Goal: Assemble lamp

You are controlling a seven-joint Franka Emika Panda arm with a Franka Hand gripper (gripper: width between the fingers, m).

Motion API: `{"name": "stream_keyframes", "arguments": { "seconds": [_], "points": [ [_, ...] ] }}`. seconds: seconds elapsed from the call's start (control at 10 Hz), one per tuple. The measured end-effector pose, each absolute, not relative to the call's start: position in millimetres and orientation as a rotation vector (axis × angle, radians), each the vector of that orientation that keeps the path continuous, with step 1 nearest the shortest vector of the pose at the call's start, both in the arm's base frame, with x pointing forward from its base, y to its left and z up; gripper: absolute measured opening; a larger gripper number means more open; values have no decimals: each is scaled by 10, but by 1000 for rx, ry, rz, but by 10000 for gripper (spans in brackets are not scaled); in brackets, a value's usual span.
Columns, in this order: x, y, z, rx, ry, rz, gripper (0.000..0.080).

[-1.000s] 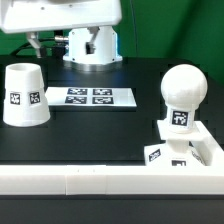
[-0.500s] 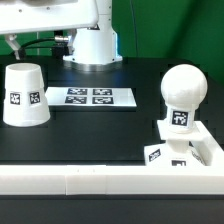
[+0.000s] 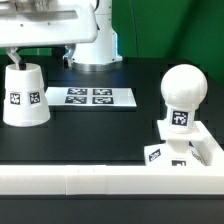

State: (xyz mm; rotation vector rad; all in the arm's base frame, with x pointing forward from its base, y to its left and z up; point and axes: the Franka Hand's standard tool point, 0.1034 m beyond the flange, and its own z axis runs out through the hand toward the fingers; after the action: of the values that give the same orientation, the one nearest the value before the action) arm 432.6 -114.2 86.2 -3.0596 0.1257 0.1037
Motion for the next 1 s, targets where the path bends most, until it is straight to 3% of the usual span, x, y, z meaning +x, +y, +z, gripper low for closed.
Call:
{"name": "stream_keyframes", "arguments": {
  "seconds": [0.1,0.3,0.4,0.5,0.6,0.7,0.8,1.0],
  "points": [
    [4323,-1138,850,-3060,124,107,699],
    [4317,-1136,839,-3060,124,112,429],
    [4311,-1137,829,-3060,124,115,429],
    [4308,-1139,825,-3060,125,117,245],
    [4305,-1148,825,-3060,126,117,111],
    [4313,-1145,831,-3060,125,115,111],
    [4331,-1137,842,-3060,121,112,46],
    [4369,-1114,867,-3055,113,117,46]
  ]
}}
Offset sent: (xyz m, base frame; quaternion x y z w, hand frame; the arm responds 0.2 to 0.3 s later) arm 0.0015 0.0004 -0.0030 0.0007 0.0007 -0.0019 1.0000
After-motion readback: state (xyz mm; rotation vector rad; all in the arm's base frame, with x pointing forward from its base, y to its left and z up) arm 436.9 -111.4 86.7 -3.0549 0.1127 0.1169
